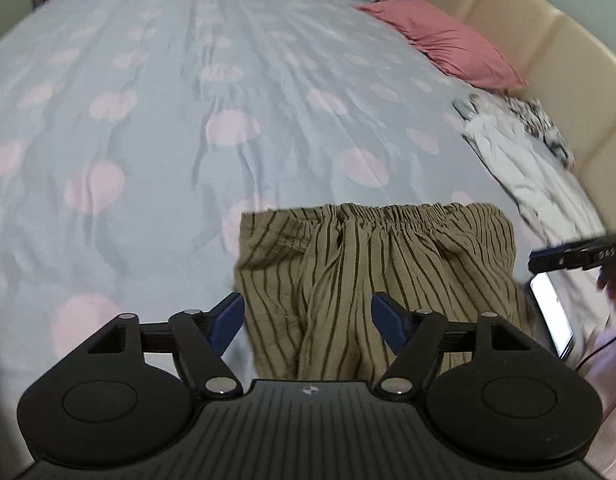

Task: Fold clothes

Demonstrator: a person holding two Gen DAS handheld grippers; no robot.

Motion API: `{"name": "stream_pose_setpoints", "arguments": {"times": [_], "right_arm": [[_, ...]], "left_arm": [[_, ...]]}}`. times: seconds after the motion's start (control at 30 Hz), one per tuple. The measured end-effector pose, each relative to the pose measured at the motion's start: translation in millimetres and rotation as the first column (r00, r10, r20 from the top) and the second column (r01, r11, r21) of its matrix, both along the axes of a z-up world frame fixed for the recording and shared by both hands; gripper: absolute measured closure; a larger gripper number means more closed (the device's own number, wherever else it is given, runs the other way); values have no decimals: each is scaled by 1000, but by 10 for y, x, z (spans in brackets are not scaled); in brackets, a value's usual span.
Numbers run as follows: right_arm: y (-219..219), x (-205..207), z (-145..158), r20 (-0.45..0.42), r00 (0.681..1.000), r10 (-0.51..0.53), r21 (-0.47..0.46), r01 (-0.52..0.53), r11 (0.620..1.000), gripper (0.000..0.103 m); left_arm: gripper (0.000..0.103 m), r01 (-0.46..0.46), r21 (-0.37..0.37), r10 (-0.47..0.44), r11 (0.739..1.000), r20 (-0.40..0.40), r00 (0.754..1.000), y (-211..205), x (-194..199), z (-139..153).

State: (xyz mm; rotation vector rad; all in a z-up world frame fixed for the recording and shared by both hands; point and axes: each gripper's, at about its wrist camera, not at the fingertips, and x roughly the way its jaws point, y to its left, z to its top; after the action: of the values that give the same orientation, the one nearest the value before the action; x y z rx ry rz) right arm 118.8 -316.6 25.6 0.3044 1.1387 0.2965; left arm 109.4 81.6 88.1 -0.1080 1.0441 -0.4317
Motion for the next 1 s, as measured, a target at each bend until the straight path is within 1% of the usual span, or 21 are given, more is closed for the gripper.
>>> {"name": "stream_pose_setpoints", "arguments": {"times": [0.03, 0.1, 0.2, 0.27, 0.3, 0.33, 0.43, 0.53, 0.67, 0.7, 0.73, 0.77, 0.8, 0.83, 0.9, 0.97, 1.0], "right_arm": [[-51, 27, -29, -11, 999, -37, 15, 37, 999, 18], [-166, 70, -69, -25, 992, -120, 42, 121, 992, 18], [-295, 144, -99, -15, 980, -197, 52, 198, 979, 20], [-337, 188, -105, -1, 976, -220, 40, 220, 975, 22], [-355, 206, -119, -3, 973, -229, 41, 229, 973, 27], [-372, 222, -136, -9, 971, -239, 44, 239, 970, 29], [-430, 267, -226, -38, 968, -250, 75, 252, 965, 29], [-459, 280, -346, -81, 963, -258, 103, 265, 959, 29], [-432, 267, -511, -118, 961, -250, 106, 263, 959, 31], [-409, 261, -529, -110, 964, -242, 89, 252, 964, 37], [-388, 262, -525, -99, 967, -235, 71, 243, 968, 47], [-375, 263, -511, -89, 969, -229, 60, 234, 970, 55], [-374, 261, -492, -77, 972, -223, 67, 228, 971, 72], [-376, 261, -473, -73, 974, -216, 86, 222, 971, 78], [-345, 264, -437, -68, 977, -203, 101, 209, 973, 76], [-322, 255, -402, -63, 979, -195, 101, 201, 974, 68], [-331, 252, -398, -68, 977, -201, 115, 208, 971, 56]], "left_arm": [[34, -17, -4, 17, 1000, -18, 1000, 8, 31, -46], [34, -49, 13, 49, 999, -60, 997, 7, 119, -157], [34, -65, 61, 69, 996, -66, 995, 0, 203, -251], [34, -71, 73, 76, 995, -66, 995, -8, 230, -276], [34, -72, 69, 77, 995, -66, 995, -16, 250, -276], [34, -72, 66, 76, 995, -66, 995, -25, 267, -276], [34, -66, 71, 70, 995, -64, 995, -35, 291, -309], [34, -81, 74, 88, 994, -96, 991, -26, 341, -383], [34, -108, 60, 116, 992, -141, 983, 31, 391, -515], [34, -111, 59, 119, 992, -149, 982, 43, 401, -547], [34, -112, 56, 119, 992, -154, 981, 48, 406, -574], [35, -111, 52, 117, 993, -157, 981, 47, 411, -589], [40, -110, 46, 116, 993, -157, 981, 48, 414, -596], [48, -108, 34, 112, 994, -157, 981, 49, 417, -588], [51, -106, 8, 105, 994, -160, 982, 56, 428, -570], [51, -118, -7, 115, 993, -161, 980, 73, 423, -541], [51, -125, -14, 121, 992, -164, 979, 90, 419, -526]]}}
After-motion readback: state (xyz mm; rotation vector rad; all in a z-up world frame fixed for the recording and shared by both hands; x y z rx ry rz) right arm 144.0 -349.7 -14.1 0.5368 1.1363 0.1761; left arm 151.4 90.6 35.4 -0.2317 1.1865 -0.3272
